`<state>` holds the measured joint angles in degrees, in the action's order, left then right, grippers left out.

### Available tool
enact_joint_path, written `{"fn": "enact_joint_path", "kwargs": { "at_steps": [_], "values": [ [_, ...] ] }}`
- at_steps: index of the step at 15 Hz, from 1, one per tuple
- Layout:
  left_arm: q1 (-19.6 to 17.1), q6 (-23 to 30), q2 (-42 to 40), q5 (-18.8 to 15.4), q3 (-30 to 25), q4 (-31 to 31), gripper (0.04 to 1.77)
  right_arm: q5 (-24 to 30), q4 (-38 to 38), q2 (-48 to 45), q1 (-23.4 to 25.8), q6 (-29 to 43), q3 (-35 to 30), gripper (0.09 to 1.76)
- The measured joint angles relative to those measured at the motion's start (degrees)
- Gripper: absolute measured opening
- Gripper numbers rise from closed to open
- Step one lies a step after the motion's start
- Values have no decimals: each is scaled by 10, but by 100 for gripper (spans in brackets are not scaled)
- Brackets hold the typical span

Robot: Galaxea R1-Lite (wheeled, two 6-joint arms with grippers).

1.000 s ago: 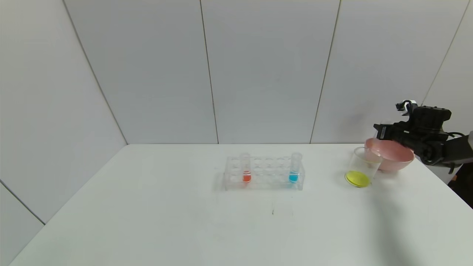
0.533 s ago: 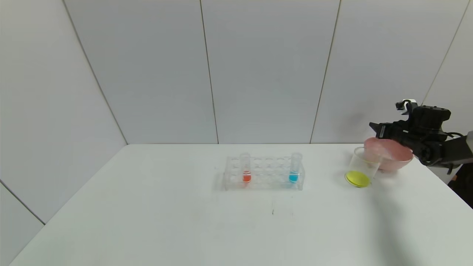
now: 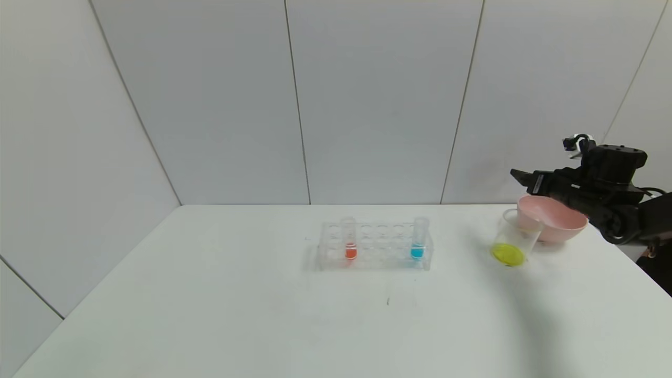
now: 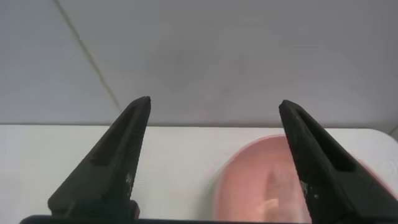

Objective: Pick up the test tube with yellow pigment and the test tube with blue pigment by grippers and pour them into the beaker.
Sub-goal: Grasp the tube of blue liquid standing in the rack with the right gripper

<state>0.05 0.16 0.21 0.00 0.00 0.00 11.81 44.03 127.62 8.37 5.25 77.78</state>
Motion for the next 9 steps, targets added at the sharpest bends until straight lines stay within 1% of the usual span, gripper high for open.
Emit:
{"fn": "enact_joint_path", "kwargs": {
  "at_steps": [2,6,9],
  "values": [
    [0,0,0,0,0,0,176,-11,30,-46,-31,10,-75,153],
    [0,0,0,0,0,0,176,-138,79,-128,-113,14,-201,160],
    [0,0,0,0,0,0,176,-182,99,-183,-157,25,-292,164]
  ]
}}
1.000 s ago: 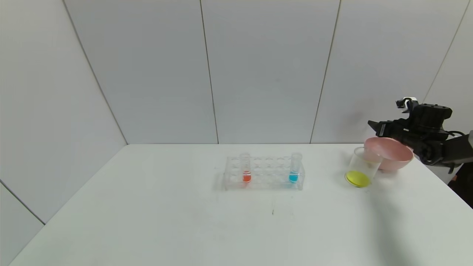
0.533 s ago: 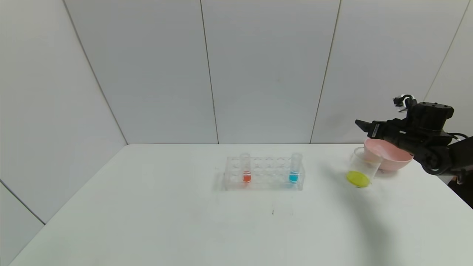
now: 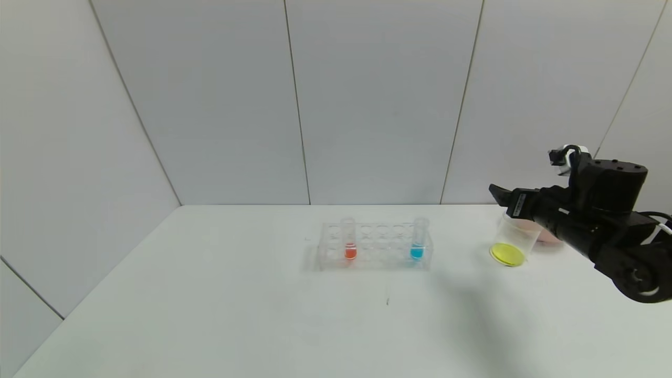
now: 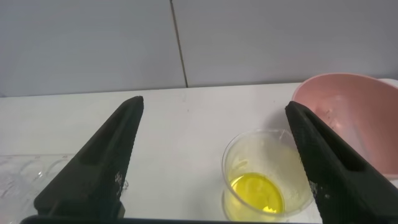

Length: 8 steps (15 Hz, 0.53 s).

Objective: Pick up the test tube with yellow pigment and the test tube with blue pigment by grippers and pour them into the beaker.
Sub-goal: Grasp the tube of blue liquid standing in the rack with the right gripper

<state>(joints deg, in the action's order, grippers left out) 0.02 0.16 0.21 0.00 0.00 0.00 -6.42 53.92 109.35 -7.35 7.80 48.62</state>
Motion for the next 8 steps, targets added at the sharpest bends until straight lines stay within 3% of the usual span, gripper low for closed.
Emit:
{"fn": "enact_joint_path", "kwargs": {
  "at_steps": [4,8],
  "values": [
    [0,0,0,0,0,0,176,-63,82,-59,-68,13,-127,167],
    [0,0,0,0,0,0,176,-190,133,-76,-176,14,-211,168]
  ]
}}
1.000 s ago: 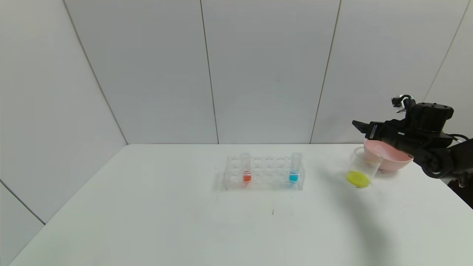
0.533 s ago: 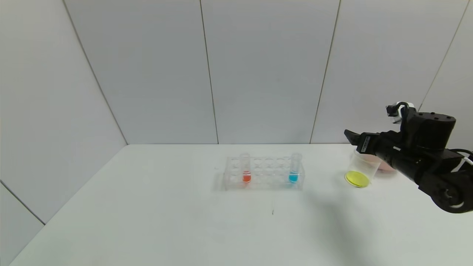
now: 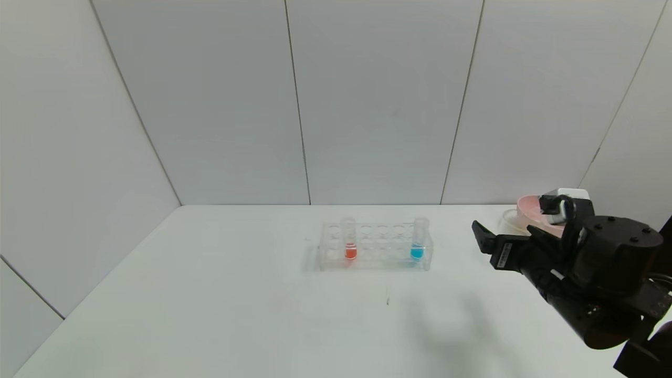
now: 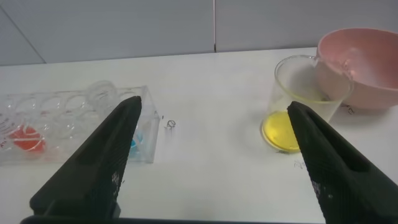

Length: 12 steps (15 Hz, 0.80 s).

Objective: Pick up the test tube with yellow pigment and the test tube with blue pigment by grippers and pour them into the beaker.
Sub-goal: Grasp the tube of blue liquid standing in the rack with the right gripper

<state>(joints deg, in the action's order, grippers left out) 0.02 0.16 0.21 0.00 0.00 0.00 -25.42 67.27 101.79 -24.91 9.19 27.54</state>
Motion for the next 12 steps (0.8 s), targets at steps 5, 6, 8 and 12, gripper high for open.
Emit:
{"fn": "enact_joint_path", "kwargs": {
  "at_steps": [5,6,8,12],
  "values": [
    [0,0,0,0,0,0,176,-93,31,32,-133,0,-13,170],
    [0,0,0,0,0,0,176,-101,37,42,-150,0,-8,170],
    [0,0,0,0,0,0,176,-109,61,68,-167,-1,4,170],
    [0,0,0,0,0,0,176,-111,79,117,-162,-4,24,170]
  ]
}}
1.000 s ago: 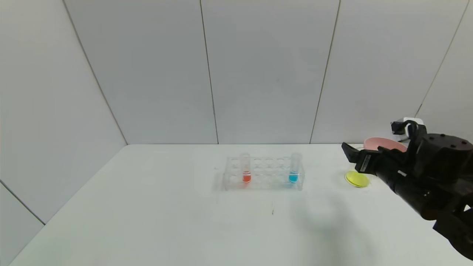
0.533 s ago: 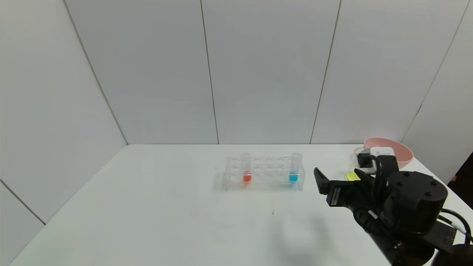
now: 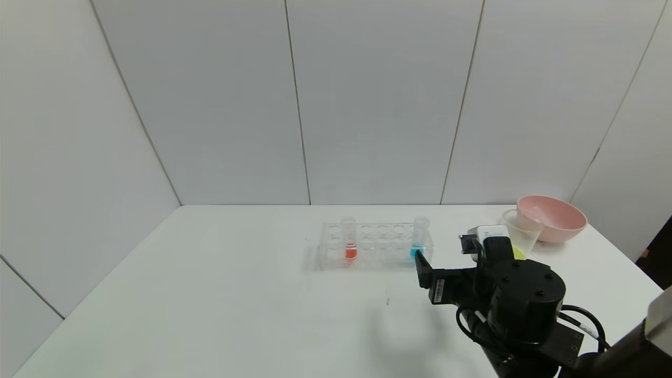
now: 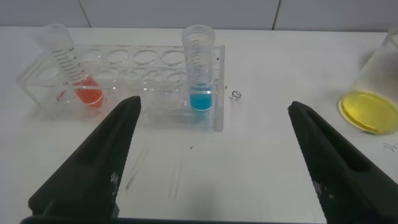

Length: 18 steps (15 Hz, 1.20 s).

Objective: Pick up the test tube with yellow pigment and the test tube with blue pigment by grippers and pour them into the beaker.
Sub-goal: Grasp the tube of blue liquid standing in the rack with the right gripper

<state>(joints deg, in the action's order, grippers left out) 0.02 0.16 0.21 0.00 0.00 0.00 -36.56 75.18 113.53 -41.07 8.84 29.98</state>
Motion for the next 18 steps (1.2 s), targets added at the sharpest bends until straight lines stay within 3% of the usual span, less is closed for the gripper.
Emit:
{"fn": "enact_joint_path", "kwargs": {
  "at_steps": [7,13,18],
  "values": [
    [0,0,0,0,0,0,176,14,-5,74,30,-33,115,170],
    [0,0,0,0,0,0,176,26,-58,122,58,-38,204,170],
    [0,0,0,0,0,0,176,28,-69,151,73,-37,243,170]
  ]
}}
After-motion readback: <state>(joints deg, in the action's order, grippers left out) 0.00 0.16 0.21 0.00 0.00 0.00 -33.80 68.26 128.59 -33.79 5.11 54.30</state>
